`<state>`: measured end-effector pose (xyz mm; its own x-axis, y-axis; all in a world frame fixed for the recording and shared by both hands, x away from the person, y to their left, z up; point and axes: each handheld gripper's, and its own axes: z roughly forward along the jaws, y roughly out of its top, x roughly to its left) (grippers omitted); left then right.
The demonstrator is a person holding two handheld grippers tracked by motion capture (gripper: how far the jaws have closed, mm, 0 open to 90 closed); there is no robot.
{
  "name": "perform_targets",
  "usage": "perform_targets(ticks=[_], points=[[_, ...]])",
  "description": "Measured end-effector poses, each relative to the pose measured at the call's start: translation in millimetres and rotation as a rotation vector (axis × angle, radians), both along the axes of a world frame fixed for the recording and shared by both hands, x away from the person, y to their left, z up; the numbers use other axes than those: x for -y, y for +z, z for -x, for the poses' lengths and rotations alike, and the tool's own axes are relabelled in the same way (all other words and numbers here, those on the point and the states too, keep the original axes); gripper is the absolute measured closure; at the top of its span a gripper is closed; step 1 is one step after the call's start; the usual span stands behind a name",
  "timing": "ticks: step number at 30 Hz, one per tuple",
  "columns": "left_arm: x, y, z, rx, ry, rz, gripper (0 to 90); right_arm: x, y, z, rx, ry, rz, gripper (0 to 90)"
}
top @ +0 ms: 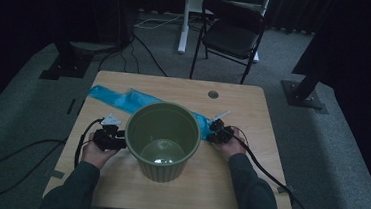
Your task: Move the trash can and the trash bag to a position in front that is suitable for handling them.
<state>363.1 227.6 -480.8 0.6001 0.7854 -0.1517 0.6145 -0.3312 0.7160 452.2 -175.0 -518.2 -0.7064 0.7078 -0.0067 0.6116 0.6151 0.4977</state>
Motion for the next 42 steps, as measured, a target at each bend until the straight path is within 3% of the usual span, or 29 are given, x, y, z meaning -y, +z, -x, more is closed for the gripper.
perform_targets(ticks=[2,3,7,9,11,15,18,19,23,24,27,30,35,42], points=[[0.5,0.2,-0.3,-0.008,-0.001,0.006,51.6,6.8,0.1,9.1,-0.008,0.004,-0.003,88.6],[1.7,0.4,-1.5,-0.037,-0.007,0.036,52.4,21.5,0.2,30.4,-0.015,0.008,-0.002,87.7],[3.6,1.1,-1.6,-0.048,-0.012,0.043,54.9,35.5,0.8,58.0,-0.036,0.035,-0.003,85.5],[3.4,0.9,-2.3,-0.055,-0.015,0.049,56.0,37.8,1.8,69.7,-0.043,0.063,-0.007,77.6],[2.7,0.3,-3.3,-0.059,-0.019,0.055,56.0,37.9,5.6,75.7,-0.023,0.086,-0.050,65.8],[4.3,-0.9,-5.1,-0.052,-0.020,0.036,55.3,30.0,17.8,66.1,0.061,0.066,-0.082,54.8],[5.1,-1.5,-5.7,-0.052,-0.023,0.022,54.2,22.6,21.6,52.8,0.081,0.046,-0.083,54.0],[5.7,-2.4,-6.4,-0.047,-0.027,0.008,53.3,13.3,20.7,34.6,0.096,0.033,-0.067,53.3],[7.7,-4.5,-7.5,-0.050,-0.032,-0.008,53.0,1.6,13.7,4.6,0.072,0.001,-0.090,53.6],[7.7,-4.5,-7.5,-0.050,-0.032,-0.008,53.0,1.6,13.7,4.6,0.072,0.001,-0.090,53.6],[8.1,-4.4,-7.0,-0.042,-0.034,-0.015,53.0,-7.8,6.8,-18.0,0.033,-0.028,-0.094,53.9],[6.7,-3.0,-6.2,-0.034,-0.040,-0.012,52.9,-10.6,0.2,-27.3,-0.014,-0.031,-0.084,62.3],[5.8,-1.6,-4.7,-0.026,-0.041,-0.008,53.0,-4.6,-0.8,-22.2,-0.015,-0.024,-0.042,83.9],[5.9,-1.1,-4.0,-0.023,-0.036,-0.007,52.9,32.8,-0.1,13.9,-0.008,-0.053,-0.006,86.9]])
